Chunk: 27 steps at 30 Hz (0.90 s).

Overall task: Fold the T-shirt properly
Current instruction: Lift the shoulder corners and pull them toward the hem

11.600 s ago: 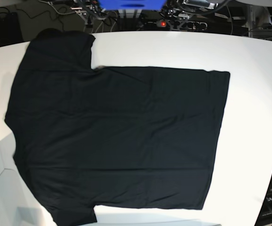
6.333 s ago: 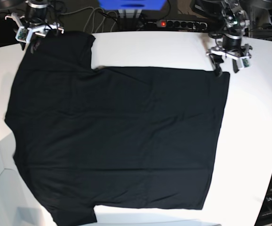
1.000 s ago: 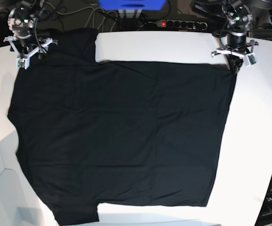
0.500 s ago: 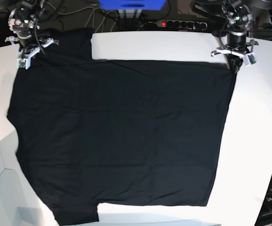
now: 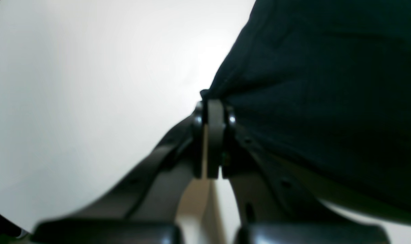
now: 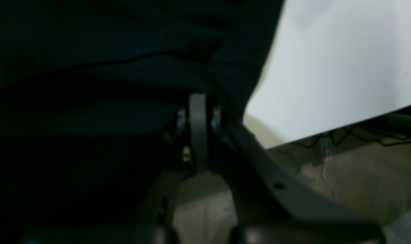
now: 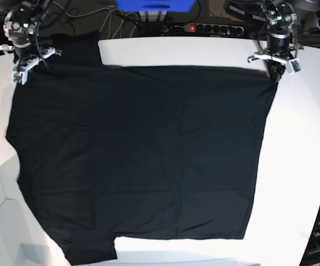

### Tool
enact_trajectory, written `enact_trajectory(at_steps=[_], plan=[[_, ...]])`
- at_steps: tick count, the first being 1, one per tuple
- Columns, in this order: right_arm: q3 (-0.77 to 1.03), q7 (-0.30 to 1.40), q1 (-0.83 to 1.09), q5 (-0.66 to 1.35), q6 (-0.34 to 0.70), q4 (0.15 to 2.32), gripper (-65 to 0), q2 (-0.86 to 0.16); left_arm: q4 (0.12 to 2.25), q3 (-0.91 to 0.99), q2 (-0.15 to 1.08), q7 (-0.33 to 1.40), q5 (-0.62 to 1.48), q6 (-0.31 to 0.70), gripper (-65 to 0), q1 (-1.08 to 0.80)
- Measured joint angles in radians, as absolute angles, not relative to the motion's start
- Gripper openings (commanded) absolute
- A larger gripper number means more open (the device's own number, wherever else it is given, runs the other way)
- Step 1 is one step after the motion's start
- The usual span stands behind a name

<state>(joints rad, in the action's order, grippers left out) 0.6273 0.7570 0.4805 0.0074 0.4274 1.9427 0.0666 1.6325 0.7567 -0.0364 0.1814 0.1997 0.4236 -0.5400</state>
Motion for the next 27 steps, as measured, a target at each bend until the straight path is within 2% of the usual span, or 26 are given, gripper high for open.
enact_trajectory(at_steps=[5,9,13,27], plan=[[0.624,0.756,0.480,0.008,0.432,1.957,-65.0,0.067,1.637,0.757,-0.037,0.180,0.200,0.424,-65.0,-0.556],[0.648,0.757,0.465,0.006,0.538,1.957,-65.0,0.069,1.677,0.757,-0.036,0.183,0.200,0.423,-65.0,-0.559],[0.687,0.756,0.444,0.005,0.574,1.957,-65.0,0.069,1.715,0.796,-0.058,0.176,0.207,0.427,-65.0,-0.563],[0.683,0.756,0.387,0.007,0.580,1.997,-65.0,0.067,1.726,0.825,-0.075,0.184,0.196,0.430,-65.0,-0.533]])
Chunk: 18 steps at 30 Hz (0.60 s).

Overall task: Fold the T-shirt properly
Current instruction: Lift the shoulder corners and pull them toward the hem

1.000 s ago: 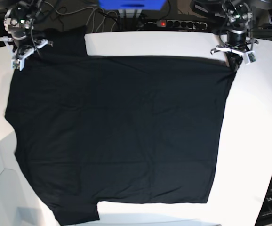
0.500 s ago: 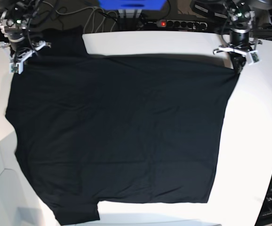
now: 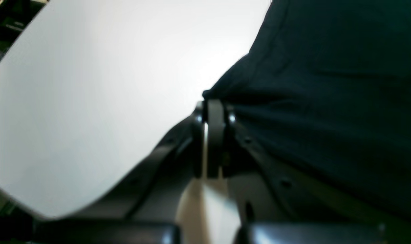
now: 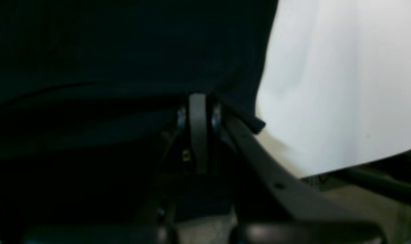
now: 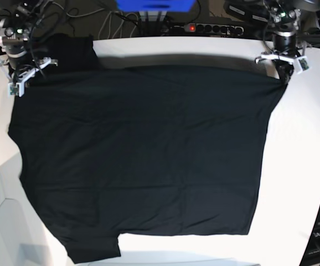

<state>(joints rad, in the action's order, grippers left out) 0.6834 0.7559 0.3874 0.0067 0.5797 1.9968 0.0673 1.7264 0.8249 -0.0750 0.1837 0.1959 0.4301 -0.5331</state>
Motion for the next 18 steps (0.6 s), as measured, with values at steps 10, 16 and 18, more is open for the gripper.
enact_trajectory(at_steps=[10,16,18], plan=[[0.627,0.759,0.290,-0.006,0.580,1.996,-65.0,0.058,1.720,0.823,-0.075,0.184,0.192,0.427,-65.0,-0.432],[0.601,0.763,0.213,-0.007,0.580,1.996,-65.0,0.058,1.717,0.825,-0.075,0.184,0.192,0.426,-65.0,-0.372],[0.601,0.762,0.185,-0.011,0.580,1.988,-65.0,0.058,1.716,0.825,-0.075,0.184,0.192,0.423,-65.0,-0.340]])
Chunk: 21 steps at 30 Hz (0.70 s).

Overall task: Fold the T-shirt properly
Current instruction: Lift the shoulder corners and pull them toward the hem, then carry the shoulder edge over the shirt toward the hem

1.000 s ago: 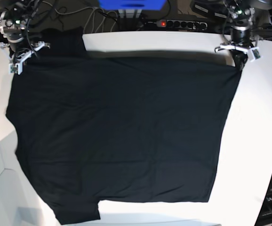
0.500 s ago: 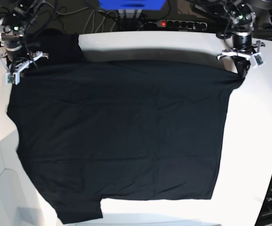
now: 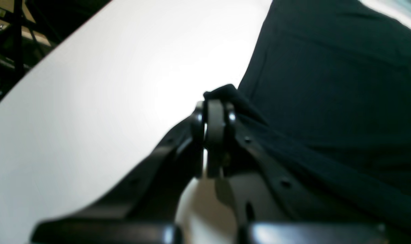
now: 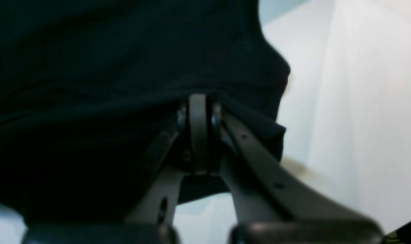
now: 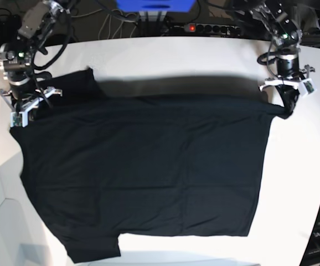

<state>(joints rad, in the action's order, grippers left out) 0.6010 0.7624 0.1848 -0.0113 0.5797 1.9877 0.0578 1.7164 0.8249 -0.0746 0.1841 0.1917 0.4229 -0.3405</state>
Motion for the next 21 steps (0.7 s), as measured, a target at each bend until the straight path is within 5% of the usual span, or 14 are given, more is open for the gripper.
enact_trajectory(at_steps=[21], plan=[[0.530,0.761,-0.067,-0.010,0.579,1.716,-65.0,-0.061,1.676,0.827,-0.067,0.358,0.149,0.423,-65.0,-0.131]])
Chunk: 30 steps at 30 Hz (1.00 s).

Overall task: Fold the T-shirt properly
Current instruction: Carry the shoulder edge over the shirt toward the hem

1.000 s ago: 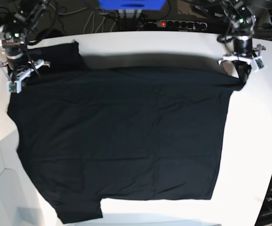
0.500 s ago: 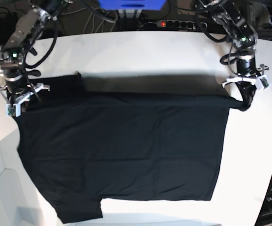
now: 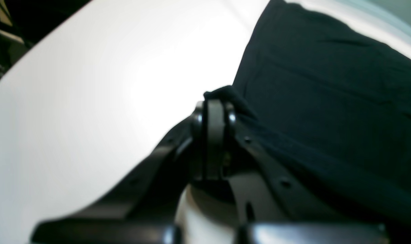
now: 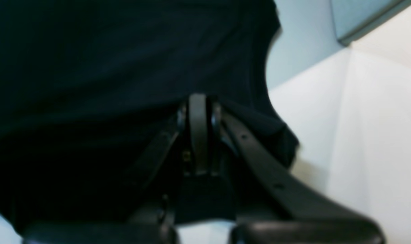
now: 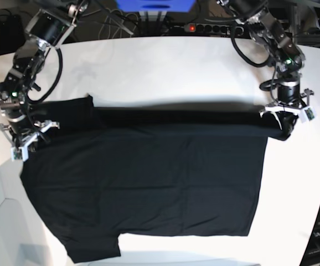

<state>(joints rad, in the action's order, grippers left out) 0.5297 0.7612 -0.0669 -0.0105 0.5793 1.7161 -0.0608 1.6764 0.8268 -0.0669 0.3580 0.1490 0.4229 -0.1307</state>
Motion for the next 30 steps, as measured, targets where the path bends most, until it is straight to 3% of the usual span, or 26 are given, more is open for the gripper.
enact_trajectory(at_steps=[8,30], plan=[[0.432,0.760,-0.144,-0.013,0.579,1.599,-65.0,-0.088,1.620,0.827,-0.069,0.355,0.094,0.423,-65.0,-0.068],[0.431,0.654,-0.238,-0.019,0.579,1.416,-65.0,-0.110,1.516,0.779,-0.030,0.352,0.094,0.423,-65.0,0.028]])
